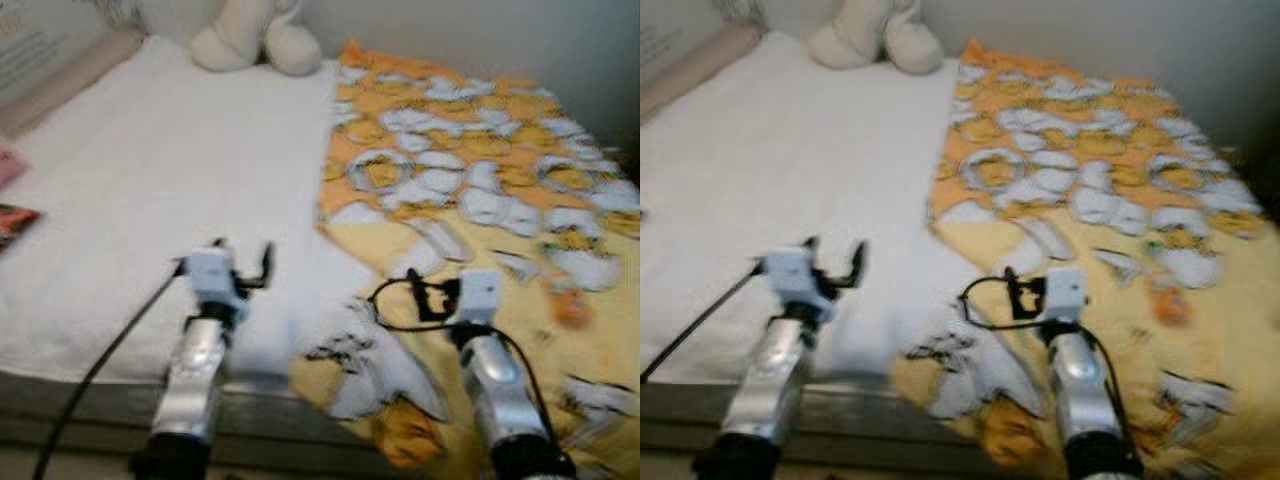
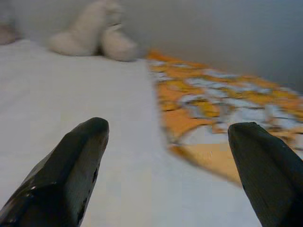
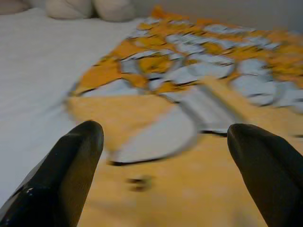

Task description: Clean up the room

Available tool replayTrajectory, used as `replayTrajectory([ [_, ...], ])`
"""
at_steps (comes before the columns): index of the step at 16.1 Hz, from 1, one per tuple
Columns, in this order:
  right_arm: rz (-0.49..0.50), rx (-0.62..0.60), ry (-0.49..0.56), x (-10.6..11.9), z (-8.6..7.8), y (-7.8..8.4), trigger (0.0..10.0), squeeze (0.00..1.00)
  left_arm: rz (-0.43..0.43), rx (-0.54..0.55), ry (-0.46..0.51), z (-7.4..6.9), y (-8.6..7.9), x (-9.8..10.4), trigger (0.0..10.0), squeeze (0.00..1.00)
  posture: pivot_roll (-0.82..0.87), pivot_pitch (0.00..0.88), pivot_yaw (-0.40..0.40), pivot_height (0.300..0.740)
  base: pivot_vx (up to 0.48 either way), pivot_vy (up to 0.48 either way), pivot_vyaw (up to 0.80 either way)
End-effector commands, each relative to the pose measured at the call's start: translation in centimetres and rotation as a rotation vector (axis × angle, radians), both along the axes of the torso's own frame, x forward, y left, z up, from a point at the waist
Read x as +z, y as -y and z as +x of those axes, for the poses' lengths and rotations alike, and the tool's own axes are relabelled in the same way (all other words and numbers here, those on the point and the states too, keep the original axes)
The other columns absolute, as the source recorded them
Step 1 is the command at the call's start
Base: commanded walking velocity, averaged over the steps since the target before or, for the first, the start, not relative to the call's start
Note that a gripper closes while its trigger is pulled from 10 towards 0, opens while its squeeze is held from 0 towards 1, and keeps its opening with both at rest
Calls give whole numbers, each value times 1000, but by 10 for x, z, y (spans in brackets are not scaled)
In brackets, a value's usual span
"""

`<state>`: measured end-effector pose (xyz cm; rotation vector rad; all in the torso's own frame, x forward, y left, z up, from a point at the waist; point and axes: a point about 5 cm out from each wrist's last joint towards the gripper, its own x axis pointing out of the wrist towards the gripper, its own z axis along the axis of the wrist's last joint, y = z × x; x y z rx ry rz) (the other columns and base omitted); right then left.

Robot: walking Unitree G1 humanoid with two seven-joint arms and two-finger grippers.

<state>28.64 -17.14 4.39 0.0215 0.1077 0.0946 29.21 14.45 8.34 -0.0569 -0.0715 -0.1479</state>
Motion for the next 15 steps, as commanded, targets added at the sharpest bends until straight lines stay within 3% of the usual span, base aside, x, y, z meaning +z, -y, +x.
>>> replayTrajectory([
  [1, 10, 19, 29, 5, 3, -7, 10000, 576, 31, -3, 6, 0, -3, 0, 10000, 0, 30, 0, -40, 740, 0, -480, 0],
  [4, -8, 11, 30, 6, 3, -8, 10000, 600, 44, -31, 26, -3, 0, 2, 10000, 0, 29, 0, -38, 740, 0, -480, 0],
  [6, -18, 4, 22, 5, 3, -7, 10000, 522, 46, -35, 28, -3, 1, 2, 10000, 0, 29, 0, -38, 740, 0, -480, 0],
  [7, -30, -3, 16, 4, 3, -5, 10000, 0, 46, -37, 30, -3, 2, 2, 10000, 0, 31, 0, -38, 740, 0, -480, 0],
  [12, -49, -28, 36, 9, 8, -2, 10000, 0, 59, -38, 37, 7, 7, 5, 10000, 0, 20, 0, -42, 740, 0, -467, 0],
  [13, -50, -31, 35, 9, 8, -1, 10000, 0, 104, -28, 24, 9, 7, 5, 10000, 0, 23, 0, -42, 740, 0, 0, 0],
  [15, -52, -35, 34, 8, 6, 0, 10000, 0, 95, -31, 13, 9, 6, 4, 10000, 0, 23, 0, -38, 740, 0, 0, 0],
])
